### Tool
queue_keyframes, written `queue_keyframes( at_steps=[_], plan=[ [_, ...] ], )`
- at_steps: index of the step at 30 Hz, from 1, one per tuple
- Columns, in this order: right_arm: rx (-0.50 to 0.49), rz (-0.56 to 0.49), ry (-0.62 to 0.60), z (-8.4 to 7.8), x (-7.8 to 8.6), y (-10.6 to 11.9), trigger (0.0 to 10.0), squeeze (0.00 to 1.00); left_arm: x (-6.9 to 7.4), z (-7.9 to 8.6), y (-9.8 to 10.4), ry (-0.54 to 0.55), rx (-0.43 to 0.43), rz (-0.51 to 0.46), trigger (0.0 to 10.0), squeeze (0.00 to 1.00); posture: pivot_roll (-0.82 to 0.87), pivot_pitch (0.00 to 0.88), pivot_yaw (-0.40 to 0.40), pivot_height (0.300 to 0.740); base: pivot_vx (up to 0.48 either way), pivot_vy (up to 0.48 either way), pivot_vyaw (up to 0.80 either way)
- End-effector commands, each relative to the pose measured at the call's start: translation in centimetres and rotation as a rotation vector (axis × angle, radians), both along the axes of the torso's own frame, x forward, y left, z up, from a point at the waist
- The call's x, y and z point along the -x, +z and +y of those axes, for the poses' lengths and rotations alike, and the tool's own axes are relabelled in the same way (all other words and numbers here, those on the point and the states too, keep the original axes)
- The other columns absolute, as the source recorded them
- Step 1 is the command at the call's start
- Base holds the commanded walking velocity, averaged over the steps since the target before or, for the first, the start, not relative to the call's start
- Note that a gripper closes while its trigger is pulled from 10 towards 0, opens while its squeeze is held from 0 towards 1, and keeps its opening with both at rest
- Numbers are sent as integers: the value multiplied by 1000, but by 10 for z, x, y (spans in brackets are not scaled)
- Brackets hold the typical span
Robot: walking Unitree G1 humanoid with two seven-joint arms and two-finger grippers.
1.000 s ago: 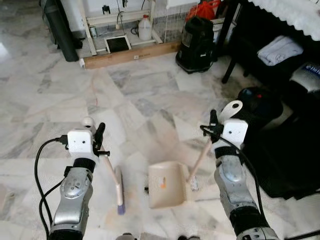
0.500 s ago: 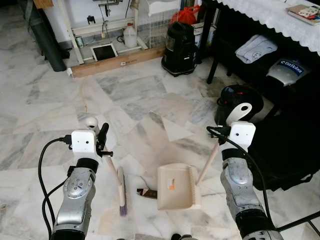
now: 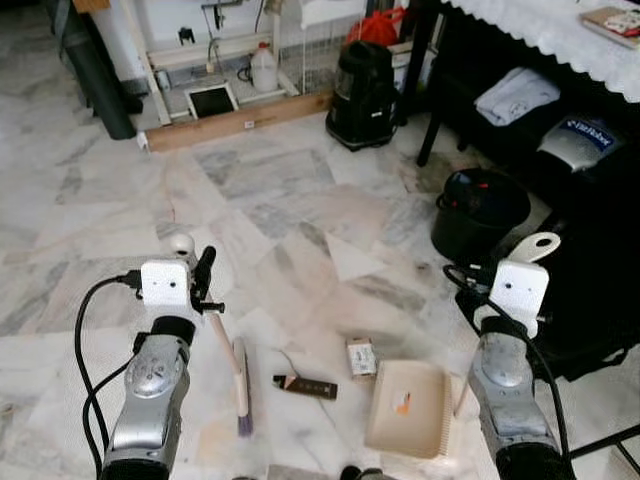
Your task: Sweep floor
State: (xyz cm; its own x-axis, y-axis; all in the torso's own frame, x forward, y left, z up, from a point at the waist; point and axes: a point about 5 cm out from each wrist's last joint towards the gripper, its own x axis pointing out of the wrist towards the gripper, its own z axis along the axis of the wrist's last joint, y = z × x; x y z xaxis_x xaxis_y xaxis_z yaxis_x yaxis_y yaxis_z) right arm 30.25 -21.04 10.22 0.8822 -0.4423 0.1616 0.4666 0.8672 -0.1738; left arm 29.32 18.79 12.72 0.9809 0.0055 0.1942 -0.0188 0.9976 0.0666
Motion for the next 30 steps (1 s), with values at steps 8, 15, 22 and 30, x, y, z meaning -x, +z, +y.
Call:
queue_keyframes(
  at_steps=[8, 15, 22, 30],
  plan=[
    [-55, 87, -28, -5, 2, -16, 10000, 0, 1, 2, 7, 6, -14, -42, 10000, 0, 112, 183, -18, 740, 0, 0, 0],
    [-78, 149, 4, 1, 2, -29, 10000, 0, 1, 3, 6, 4, -16, -34, 10000, 0, 111, 185, -16, 740, 0, 0, 0],
    [-67, 169, 12, 2, 3, -36, 10000, 0, 1, 4, 5, 8, -14, -28, 10000, 0, 116, 186, -15, 740, 0, 0, 0],
    [-43, 64, 159, 18, -1, -29, 10000, 0, 1, 6, 6, 11, -13, -32, 10000, 0, 119, 180, -10, 740, 0, 0, 0]
  ],
)
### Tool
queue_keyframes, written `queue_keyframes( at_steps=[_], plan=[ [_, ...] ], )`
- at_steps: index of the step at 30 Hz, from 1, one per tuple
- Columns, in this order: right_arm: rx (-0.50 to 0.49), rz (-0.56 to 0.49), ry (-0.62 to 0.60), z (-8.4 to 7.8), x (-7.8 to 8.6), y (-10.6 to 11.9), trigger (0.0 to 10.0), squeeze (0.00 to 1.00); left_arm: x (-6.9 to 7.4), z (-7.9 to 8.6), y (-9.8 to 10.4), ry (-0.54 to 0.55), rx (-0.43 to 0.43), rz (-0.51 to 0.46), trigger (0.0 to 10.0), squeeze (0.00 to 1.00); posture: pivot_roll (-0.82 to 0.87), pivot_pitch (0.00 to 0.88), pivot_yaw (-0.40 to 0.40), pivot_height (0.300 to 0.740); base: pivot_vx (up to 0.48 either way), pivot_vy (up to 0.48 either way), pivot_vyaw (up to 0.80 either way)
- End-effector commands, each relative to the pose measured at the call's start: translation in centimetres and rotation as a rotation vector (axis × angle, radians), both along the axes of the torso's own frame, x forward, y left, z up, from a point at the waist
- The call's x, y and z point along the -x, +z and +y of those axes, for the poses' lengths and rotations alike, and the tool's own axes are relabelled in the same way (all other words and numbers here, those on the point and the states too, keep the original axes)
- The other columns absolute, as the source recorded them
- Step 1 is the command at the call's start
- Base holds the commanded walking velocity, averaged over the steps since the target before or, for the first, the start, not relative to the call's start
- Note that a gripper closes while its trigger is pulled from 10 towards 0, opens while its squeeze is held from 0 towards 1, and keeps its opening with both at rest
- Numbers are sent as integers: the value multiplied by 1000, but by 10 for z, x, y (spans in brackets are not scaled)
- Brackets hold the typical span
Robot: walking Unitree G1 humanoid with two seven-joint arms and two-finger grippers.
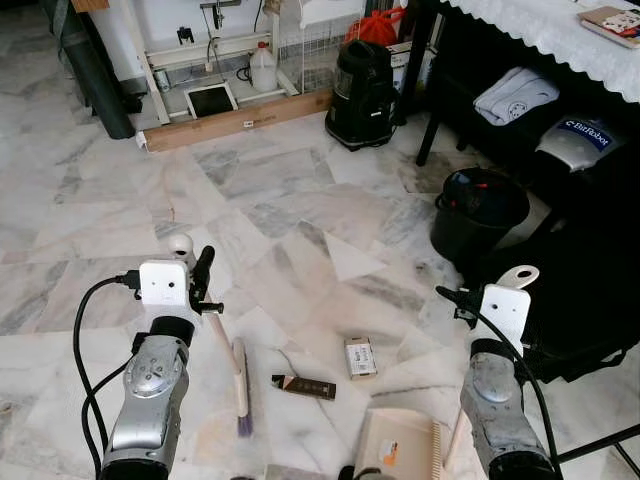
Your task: Sweep floor
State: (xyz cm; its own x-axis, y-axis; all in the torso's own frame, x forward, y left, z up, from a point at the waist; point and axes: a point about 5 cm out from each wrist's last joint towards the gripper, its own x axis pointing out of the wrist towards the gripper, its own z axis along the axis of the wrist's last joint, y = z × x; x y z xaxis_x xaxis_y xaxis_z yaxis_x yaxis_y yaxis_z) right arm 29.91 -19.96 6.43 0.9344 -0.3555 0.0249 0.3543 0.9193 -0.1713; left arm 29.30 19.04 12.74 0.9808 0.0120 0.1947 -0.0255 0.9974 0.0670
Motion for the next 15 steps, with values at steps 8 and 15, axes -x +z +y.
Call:
queue_keyframes(
  at_steps=[8, 15],
  plan=[
    [-17, -68, 92, 16, -5, 5, 10000, 0, 1, 4, 6, 4, -16, -33, 10000, 0, 127, 176, -6, 740, 0, 0, 0],
    [1, -50, 120, 21, -7, 0, 10000, 0, -1, 2, 3, -17, -21, -17, 10000, 0, 130, 172, -3, 740, 0, 0, 0]
  ],
)
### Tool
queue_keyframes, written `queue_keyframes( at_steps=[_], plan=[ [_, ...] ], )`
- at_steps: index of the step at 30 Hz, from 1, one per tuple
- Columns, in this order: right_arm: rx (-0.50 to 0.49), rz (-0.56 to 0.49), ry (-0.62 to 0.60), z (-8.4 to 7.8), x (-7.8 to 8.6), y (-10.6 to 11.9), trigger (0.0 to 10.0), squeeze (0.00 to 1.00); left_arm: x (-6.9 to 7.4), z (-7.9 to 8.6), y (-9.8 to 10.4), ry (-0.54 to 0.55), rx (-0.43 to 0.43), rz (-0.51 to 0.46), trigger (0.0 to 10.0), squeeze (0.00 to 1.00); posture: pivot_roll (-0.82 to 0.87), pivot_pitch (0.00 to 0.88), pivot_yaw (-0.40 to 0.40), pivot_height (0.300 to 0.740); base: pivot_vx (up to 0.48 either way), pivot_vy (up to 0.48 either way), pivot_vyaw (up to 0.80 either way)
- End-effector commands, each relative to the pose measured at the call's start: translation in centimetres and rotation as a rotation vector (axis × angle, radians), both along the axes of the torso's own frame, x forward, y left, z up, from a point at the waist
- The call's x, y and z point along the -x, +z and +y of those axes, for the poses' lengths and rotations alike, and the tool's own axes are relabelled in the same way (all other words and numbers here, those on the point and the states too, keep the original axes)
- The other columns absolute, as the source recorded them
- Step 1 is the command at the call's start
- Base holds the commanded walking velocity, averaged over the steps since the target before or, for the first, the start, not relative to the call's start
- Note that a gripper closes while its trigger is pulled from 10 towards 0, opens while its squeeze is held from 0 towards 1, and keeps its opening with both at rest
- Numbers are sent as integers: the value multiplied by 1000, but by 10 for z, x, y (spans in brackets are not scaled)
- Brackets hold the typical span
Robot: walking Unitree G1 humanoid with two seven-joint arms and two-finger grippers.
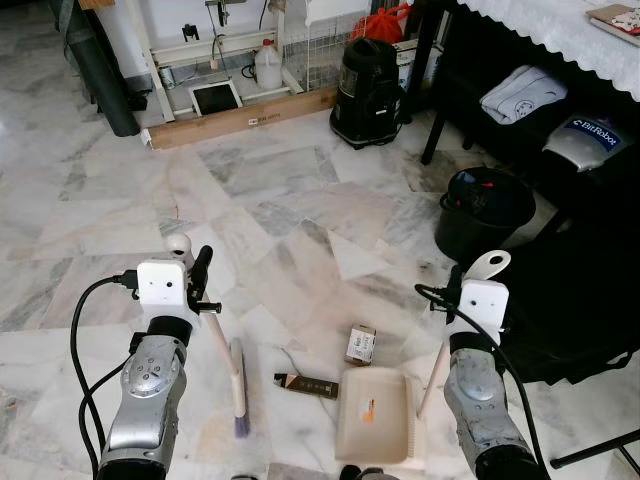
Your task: Sweep floor
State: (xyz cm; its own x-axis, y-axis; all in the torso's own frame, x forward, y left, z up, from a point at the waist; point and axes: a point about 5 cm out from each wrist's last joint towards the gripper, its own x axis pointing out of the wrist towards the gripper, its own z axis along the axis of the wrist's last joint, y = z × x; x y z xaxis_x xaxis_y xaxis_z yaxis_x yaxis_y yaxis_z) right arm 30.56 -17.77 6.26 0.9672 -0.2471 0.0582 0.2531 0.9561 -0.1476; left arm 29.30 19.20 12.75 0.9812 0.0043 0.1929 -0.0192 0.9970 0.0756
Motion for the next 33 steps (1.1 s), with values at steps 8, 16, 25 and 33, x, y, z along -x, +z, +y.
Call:
queue_keyframes(
  at_steps=[8, 16, 25, 33],
  plan=[
    [26, 9, 26, 2, 1, -6, 10000, 0, -2, 4, -2, -10, -18, 9, 10000, 0, 135, 172, -1, 740, 0, 0, 0],
    [53, -54, 19, 0, 0, 1, 10000, 0, -1, 4, -2, -11, -15, 9, 10000, 0, 135, 178, 2, 740, 0, 0, 0],
    [60, -71, 26, 2, -4, 4, 10000, 0, -2, 6, 0, -9, -18, -6, 10000, 0, 141, 182, 7, 740, 0, 0, 0],
    [33, 45, 51, 9, 4, -19, 10000, 0, -2, 4, 2, -24, -21, -10, 10000, 0, 150, 185, 12, 740, 0, 0, 0]
  ],
)
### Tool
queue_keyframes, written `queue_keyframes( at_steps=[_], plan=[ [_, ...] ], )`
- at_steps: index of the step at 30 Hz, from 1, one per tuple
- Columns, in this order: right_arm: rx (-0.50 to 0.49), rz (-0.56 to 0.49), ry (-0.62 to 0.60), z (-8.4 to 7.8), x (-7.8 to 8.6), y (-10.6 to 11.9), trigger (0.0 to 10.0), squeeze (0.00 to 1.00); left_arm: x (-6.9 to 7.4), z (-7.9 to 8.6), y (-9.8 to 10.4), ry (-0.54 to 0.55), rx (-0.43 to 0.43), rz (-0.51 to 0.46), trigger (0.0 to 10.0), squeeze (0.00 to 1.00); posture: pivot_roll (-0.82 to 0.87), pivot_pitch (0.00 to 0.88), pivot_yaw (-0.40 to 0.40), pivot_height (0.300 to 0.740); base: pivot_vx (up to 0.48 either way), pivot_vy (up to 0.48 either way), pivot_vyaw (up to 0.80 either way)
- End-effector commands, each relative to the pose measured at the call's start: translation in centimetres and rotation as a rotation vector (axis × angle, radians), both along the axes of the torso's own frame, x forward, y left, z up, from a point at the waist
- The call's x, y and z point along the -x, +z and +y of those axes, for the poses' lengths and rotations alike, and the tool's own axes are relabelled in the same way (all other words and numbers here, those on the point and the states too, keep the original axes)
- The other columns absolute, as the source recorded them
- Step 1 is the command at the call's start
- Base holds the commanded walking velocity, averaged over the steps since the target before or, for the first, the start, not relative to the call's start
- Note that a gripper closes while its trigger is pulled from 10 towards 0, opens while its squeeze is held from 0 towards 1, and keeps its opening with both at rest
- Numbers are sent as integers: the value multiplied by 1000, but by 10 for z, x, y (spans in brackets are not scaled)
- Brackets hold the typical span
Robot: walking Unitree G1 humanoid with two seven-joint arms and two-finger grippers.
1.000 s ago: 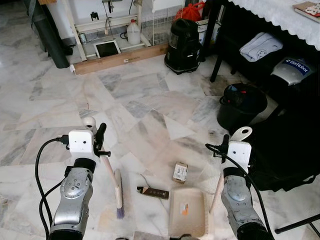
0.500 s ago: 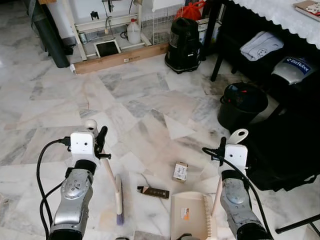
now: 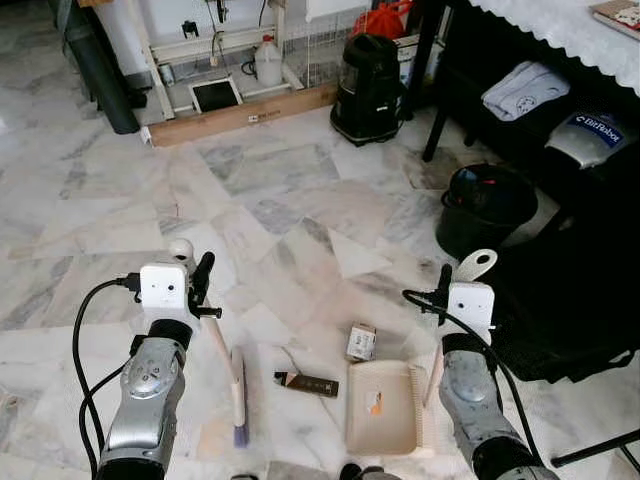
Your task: Sweep floor
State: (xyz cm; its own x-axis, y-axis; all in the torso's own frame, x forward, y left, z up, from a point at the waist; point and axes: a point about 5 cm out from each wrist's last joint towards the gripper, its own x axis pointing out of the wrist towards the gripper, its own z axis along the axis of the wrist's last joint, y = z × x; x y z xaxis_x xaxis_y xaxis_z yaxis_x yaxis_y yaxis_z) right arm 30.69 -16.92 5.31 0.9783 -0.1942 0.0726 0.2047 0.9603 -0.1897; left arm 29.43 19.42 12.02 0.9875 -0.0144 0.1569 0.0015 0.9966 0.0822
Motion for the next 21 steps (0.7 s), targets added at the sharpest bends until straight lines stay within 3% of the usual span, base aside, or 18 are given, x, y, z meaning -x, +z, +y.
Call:
queue_keyframes(
  at_steps=[1, 9, 17, 19, 21],
  plan=[
    [-16, 62, -4, 1, 6, -12, 10000, 0, 0, 2, 9, -8, -15, -47, 10000, 0, 154, 187, 14, 740, 0, 0, 0],
    [8, 166, -1, 2, 20, -34, 10000, 0, 2, 0, 7, -45, -15, -19, 10000, 0, 165, 189, 21, 740, 0, 0, 0],
    [0, 257, 5, 1, 24, -45, 10000, 0, 1, -3, 3, -71, -10, 7, 10000, 0, 158, 183, 21, 740, 0, 0, 0],
    [-102, 293, -67, -6, 22, -47, 10000, 0, 1, -5, 2, -86, -6, 10, 10000, 0, 156, 182, 21, 740, 0, 0, 0],
    [-118, 299, -84, -8, 18, -45, 10000, 0, -1, -6, 2, -87, -6, 10, 10000, 0, 150, 179, 20, 740, 0, 0, 0]
  ],
)
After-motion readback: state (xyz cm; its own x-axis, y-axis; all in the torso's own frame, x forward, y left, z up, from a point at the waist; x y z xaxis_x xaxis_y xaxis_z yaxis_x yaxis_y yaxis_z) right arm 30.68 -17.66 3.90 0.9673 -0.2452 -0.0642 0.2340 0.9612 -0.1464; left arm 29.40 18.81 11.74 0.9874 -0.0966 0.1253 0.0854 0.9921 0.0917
